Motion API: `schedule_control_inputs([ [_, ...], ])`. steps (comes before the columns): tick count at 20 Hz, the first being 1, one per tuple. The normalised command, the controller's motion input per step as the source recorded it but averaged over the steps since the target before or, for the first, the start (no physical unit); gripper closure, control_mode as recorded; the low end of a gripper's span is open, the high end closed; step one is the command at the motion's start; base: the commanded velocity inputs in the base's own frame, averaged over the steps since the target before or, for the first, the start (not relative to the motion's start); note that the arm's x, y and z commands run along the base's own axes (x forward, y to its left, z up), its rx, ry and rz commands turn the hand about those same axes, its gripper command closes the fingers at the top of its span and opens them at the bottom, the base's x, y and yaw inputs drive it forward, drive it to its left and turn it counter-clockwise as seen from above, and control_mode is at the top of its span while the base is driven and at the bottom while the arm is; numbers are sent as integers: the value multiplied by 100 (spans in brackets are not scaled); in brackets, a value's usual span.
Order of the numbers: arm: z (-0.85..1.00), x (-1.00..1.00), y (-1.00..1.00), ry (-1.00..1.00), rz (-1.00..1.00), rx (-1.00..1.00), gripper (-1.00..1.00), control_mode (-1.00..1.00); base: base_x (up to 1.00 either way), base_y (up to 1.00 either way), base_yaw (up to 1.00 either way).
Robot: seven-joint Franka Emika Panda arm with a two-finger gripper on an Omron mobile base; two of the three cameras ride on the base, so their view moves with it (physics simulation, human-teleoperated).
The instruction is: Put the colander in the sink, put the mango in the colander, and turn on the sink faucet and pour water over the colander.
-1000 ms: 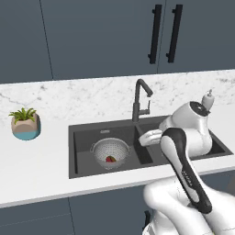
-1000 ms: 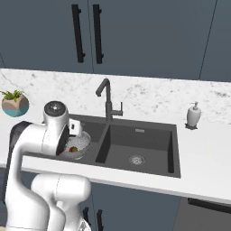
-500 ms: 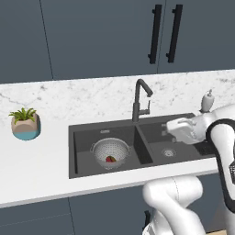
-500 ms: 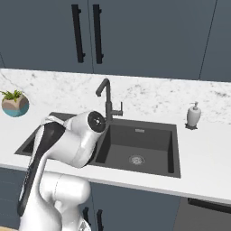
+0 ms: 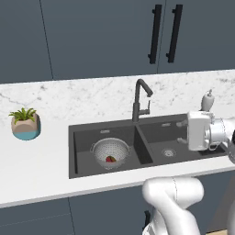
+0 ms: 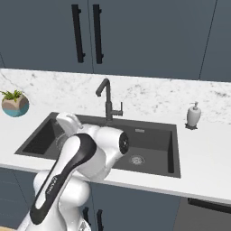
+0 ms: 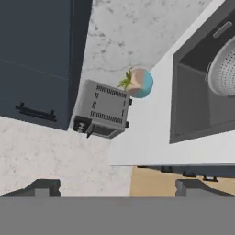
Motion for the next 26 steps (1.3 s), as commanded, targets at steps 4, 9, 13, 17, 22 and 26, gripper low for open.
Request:
schedule_control_inputs([
  [4,9,0,-13,9,0,36,-100,-100,0,0,0],
  [9,3,6,-8,0,0,17,-100,-100,0,0,0],
  [13,6,46,0,5,0,0,-100,-100,0,0,0],
  [17,8,42,-4,11,0,0,-100,-100,0,0,0],
  [22,6,29,-25,21,0,0,-100,-100,0,0,0],
  [26,0,9,-26,21,0,0,-100,-100,0,0,0],
])
